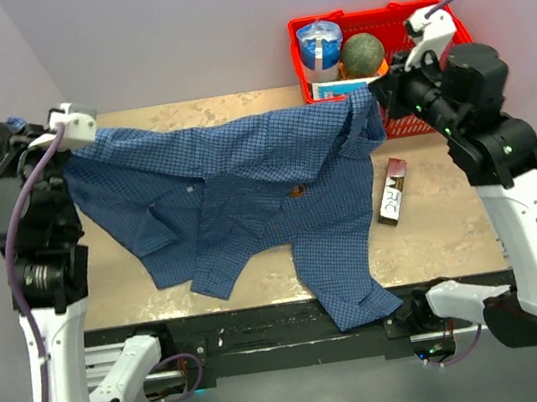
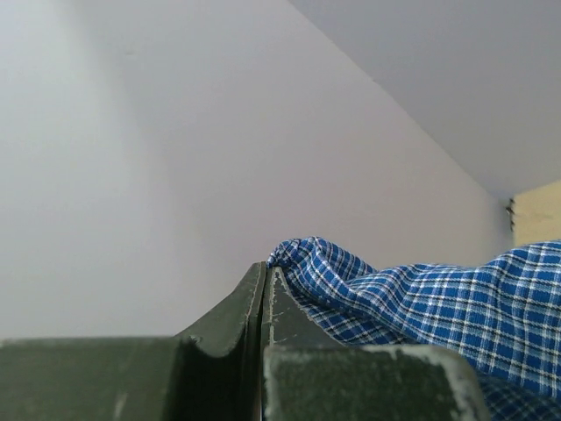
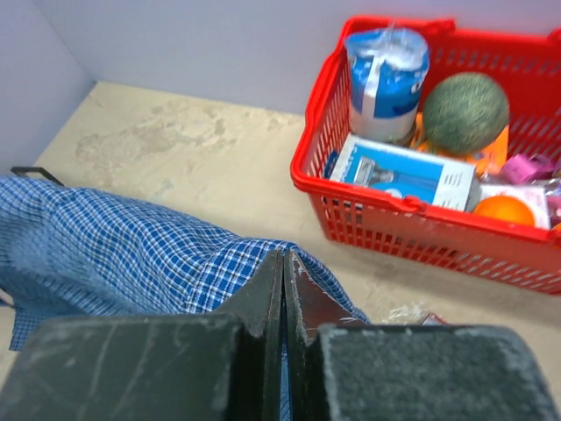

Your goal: Remove the brooch from the garment

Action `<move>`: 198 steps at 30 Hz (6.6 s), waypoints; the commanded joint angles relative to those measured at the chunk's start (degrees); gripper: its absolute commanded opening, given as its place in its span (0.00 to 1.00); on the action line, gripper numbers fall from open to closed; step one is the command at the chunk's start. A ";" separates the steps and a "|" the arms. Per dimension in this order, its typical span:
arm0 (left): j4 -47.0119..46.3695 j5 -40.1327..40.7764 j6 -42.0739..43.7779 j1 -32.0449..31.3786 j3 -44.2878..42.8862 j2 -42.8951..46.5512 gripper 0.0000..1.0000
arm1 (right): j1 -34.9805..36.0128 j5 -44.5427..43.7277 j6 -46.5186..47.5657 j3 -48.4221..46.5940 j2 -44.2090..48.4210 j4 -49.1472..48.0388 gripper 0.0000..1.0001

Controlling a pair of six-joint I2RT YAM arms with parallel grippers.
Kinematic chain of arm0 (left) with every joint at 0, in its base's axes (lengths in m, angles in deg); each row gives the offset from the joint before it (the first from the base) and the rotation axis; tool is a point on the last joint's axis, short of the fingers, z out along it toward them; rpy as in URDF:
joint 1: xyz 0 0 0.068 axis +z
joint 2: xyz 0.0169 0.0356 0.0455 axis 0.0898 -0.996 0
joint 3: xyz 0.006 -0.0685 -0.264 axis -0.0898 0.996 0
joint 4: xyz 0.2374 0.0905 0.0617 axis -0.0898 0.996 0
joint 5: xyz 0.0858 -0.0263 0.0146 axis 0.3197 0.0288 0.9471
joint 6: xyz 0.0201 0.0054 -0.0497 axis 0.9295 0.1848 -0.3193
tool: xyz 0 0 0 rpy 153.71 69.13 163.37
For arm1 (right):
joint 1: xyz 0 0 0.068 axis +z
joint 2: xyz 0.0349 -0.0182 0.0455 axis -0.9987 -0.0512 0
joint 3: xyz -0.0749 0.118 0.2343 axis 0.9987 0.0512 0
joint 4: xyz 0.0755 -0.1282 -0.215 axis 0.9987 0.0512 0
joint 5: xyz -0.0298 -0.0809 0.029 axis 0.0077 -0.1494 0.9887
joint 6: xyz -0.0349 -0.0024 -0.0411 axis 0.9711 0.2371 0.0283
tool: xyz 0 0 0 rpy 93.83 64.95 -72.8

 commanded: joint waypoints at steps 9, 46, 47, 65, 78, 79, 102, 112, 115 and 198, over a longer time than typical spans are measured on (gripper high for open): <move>-19.22 1.67 -2.65 -0.37 17.00 -7.44 0.00 | -0.32 -1.87 -1.46 7.37 -7.66 -15.47 0.00; 38.18 -60.97 7.59 -2.99 17.43 -12.57 0.71 | -0.32 2.08 15.30 23.89 -11.47 -24.52 0.70; 44.39 -61.69 15.19 -5.18 18.15 -12.39 0.68 | -0.41 2.70 17.31 24.59 -11.99 -24.88 0.70; 41.66 -57.04 33.47 -31.91 38.71 -15.20 0.56 | -0.41 4.72 14.70 18.89 -20.26 -23.03 0.70; 14.58 -40.79 22.57 -35.17 57.69 -7.57 0.45 | -0.41 4.99 11.80 15.81 -23.16 -23.74 0.70; 14.05 -40.78 22.39 -35.17 58.14 -6.60 0.38 | -0.32 5.25 11.71 15.72 -23.16 -23.65 0.70; -9.23 -35.86 -8.70 -14.27 1.67 -35.03 0.00 | -0.23 2.88 12.41 14.40 -21.14 -23.91 0.70; -33.22 -29.62 2.93 -9.94 -58.74 -87.57 0.00 | -0.32 0.86 14.34 14.93 -19.20 -25.05 0.71; -53.11 -31.11 15.33 -10.21 -58.75 -94.88 0.00 | -0.32 0.94 13.91 15.54 -18.41 -25.23 0.71; 3.77 -55.19 -12.23 -37.63 9.54 -51.76 0.56 | -5.59 15.53 12.68 21.44 -25.26 -13.89 0.77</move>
